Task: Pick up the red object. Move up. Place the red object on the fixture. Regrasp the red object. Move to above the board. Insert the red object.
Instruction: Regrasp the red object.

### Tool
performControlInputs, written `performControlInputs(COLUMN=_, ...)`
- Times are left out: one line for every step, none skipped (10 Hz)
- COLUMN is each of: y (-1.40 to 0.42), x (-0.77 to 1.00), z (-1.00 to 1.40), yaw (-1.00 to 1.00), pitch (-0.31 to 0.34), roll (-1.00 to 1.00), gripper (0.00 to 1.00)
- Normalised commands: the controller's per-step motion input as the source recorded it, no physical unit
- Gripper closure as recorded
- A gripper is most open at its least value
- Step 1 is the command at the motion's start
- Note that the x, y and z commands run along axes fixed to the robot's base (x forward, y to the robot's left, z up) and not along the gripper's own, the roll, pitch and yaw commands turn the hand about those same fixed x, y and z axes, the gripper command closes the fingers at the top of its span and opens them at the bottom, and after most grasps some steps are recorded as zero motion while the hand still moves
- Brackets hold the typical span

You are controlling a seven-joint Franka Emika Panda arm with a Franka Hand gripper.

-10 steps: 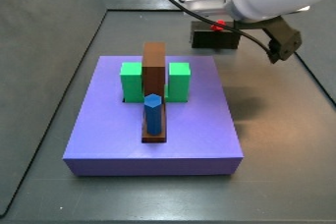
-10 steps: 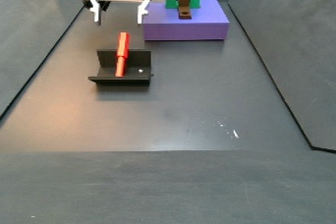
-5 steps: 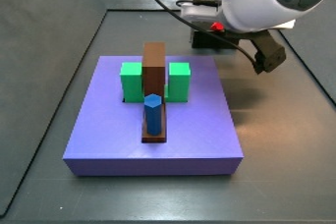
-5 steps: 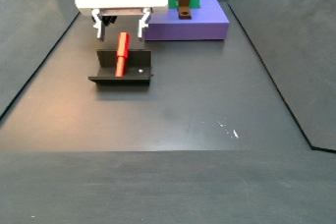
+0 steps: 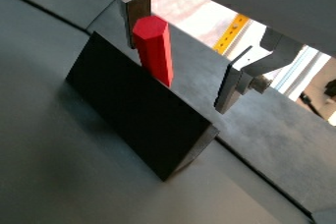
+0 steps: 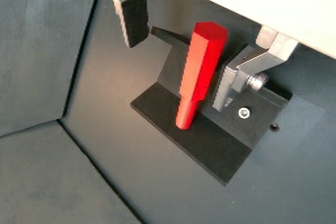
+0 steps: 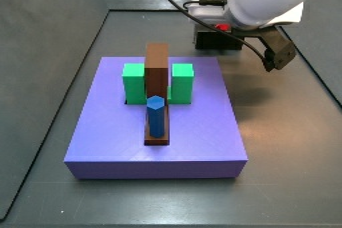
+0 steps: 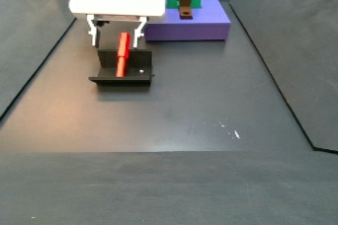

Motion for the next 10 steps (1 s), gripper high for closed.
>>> performControlInputs(y=0.00, x=-0.04, z=0.00, yaw=0.00, pitch=-0.100, roll=0.00, gripper=0.00)
performControlInputs(y=0.00, x=-0.05, z=-0.01, yaw=0.00, pitch=-0.071, roll=0.00, gripper=0.00)
performControlInputs(y=0.00, x=-0.05, z=-0.03, yaw=0.00, pitch=-0.009, roll=0.13, gripper=0.00)
performControlInputs(y=0.00, x=0.00, z=-0.03, yaw=0.01, pitch=0.000, roll=0.37, gripper=0.00)
performControlInputs(y=0.00, x=0.00, z=0.00, yaw=0.10, pitch=0.000, roll=0.36, gripper=0.00)
performControlInputs(y=0.00, x=0.00, z=-0.04, yaw=0.14, pitch=-0.034, roll=0.23, gripper=0.00)
performControlInputs(y=0.00, x=0.00, z=-0.11, yaw=0.17, pitch=-0.069, roll=0.19, gripper=0.00)
performControlInputs(y=0.00, x=0.00, z=-0.12, yaw=0.18, pitch=-0.037, roll=0.20, gripper=0.00)
performControlInputs(y=0.00, x=0.00, z=-0.09, yaw=0.16, pitch=-0.023, roll=0.15, gripper=0.00)
performControlInputs(y=0.00, x=0.00, z=-0.07, yaw=0.12, pitch=-0.026, roll=0.04, gripper=0.00)
